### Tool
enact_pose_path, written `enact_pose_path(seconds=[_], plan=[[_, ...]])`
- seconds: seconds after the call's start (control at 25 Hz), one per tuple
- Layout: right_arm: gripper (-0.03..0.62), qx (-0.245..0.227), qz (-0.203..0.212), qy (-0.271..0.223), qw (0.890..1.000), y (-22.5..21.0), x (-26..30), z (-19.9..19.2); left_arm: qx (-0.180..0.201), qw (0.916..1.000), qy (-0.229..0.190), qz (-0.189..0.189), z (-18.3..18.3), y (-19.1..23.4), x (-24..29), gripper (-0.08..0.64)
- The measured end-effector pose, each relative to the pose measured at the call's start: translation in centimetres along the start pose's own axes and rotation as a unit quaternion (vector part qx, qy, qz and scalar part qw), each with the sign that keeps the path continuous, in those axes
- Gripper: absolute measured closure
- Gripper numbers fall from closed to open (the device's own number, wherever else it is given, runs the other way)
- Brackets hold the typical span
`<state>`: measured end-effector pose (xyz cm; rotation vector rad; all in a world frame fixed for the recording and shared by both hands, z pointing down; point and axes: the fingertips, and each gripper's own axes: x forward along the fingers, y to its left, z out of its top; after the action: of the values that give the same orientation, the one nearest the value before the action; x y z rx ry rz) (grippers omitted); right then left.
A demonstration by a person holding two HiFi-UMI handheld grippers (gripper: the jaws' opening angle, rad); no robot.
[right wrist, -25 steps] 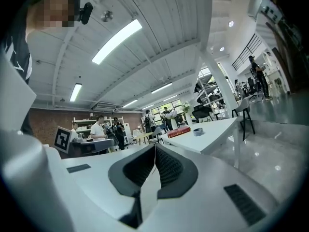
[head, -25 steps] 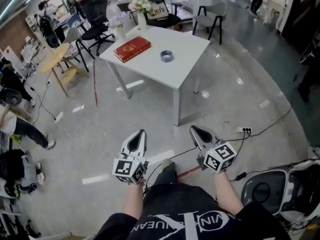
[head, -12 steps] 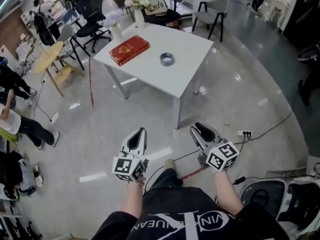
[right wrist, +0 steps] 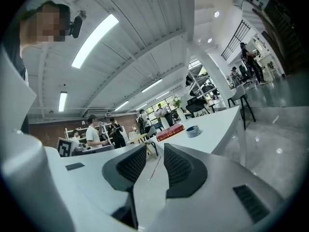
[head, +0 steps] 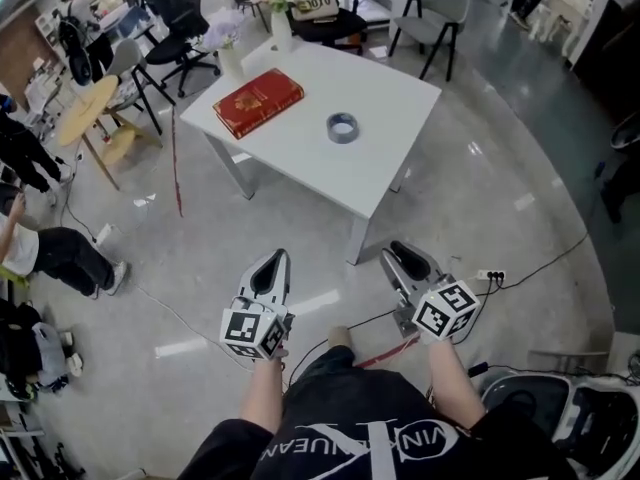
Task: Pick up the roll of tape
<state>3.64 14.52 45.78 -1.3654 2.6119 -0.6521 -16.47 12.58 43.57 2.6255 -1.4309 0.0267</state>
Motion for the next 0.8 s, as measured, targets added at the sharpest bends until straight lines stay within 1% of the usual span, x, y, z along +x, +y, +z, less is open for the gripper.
enact_pose_path(seconds=[0.32,0.44,0.64,0.8], plan=[[0.466,0.011,-0.008,-0.014,1.0,-2.0,3.7,1.4,0.001,0.9999,-0.004,-0.012,0.5,3.1,3.4,0.557],[0.466,0.012,-0.008,-0.014,1.0,-2.3,4.6,1.7,-0.01,0.9999,-0.004,-0.009,0.4,4.1,4.3,0.557],[0.466,0.015,-0.018,-0.014,1.0,-3.6,4.7,2.4,-0.016,0.9997,-0.004,-0.019,0.5,3.9,5.6,0.557],[0.465,0.015,-0.013,-0.012,1.0,-4.3,5.7,2.8,-0.016,0.9997,0.0,-0.019,0.3,4.3,6.9,0.557]])
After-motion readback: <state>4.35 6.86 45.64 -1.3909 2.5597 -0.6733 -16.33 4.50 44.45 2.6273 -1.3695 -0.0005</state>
